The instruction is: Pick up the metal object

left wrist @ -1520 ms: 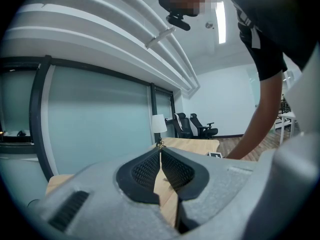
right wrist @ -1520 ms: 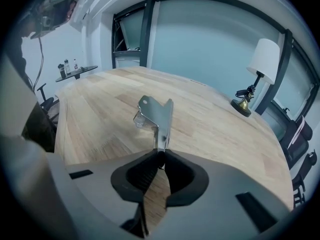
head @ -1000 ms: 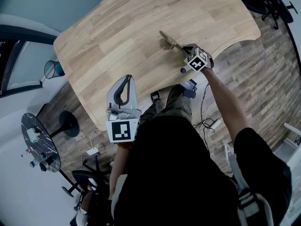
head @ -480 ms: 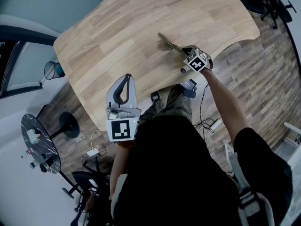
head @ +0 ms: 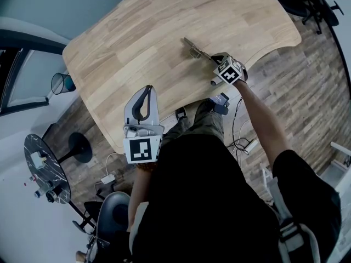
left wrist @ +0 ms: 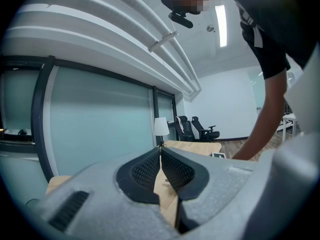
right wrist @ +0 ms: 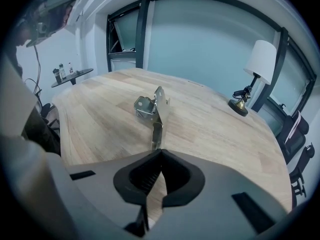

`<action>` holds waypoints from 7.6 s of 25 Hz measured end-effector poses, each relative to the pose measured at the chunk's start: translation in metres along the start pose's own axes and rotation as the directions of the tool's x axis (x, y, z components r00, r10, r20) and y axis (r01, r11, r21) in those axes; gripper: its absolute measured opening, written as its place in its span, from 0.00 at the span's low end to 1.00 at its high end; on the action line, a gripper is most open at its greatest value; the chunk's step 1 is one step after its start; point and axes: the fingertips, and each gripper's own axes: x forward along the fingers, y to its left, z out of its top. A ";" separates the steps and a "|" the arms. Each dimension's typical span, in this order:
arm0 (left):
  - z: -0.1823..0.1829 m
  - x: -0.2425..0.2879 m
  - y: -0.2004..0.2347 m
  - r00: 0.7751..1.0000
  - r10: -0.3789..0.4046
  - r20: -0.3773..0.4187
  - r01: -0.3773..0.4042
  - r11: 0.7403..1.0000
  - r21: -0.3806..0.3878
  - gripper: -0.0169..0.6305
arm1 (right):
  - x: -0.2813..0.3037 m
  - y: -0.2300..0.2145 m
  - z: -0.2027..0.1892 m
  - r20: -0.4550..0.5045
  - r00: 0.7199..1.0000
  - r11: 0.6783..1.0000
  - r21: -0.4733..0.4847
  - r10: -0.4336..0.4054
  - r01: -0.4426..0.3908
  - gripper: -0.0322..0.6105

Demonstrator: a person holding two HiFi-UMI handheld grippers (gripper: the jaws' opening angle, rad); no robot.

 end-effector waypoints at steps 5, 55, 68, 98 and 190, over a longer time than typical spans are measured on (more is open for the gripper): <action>0.000 -0.002 0.002 1.000 -0.002 0.008 0.002 1.000 -0.004 0.06 | -0.004 0.002 0.009 0.019 1.000 1.000 -0.005 -0.003 0.003 0.05; 0.029 -0.008 0.022 0.993 0.006 0.122 -0.009 1.000 0.021 0.06 | -0.118 0.030 0.154 0.346 0.936 0.994 -0.051 -0.069 0.092 0.05; 0.048 0.011 0.018 0.984 -0.037 0.174 0.029 0.998 0.047 0.06 | -0.174 0.027 0.198 0.479 0.871 0.994 0.025 -0.108 0.109 0.05; 0.072 0.040 0.012 0.972 -0.079 0.223 0.069 0.996 0.054 0.06 | -0.273 0.039 0.242 0.718 0.661 0.974 0.199 -0.218 0.106 0.05; -0.011 0.049 -0.010 0.985 -0.143 0.098 0.141 0.990 0.022 0.06 | -0.212 0.063 0.162 0.627 0.755 0.963 0.269 -0.191 0.020 0.05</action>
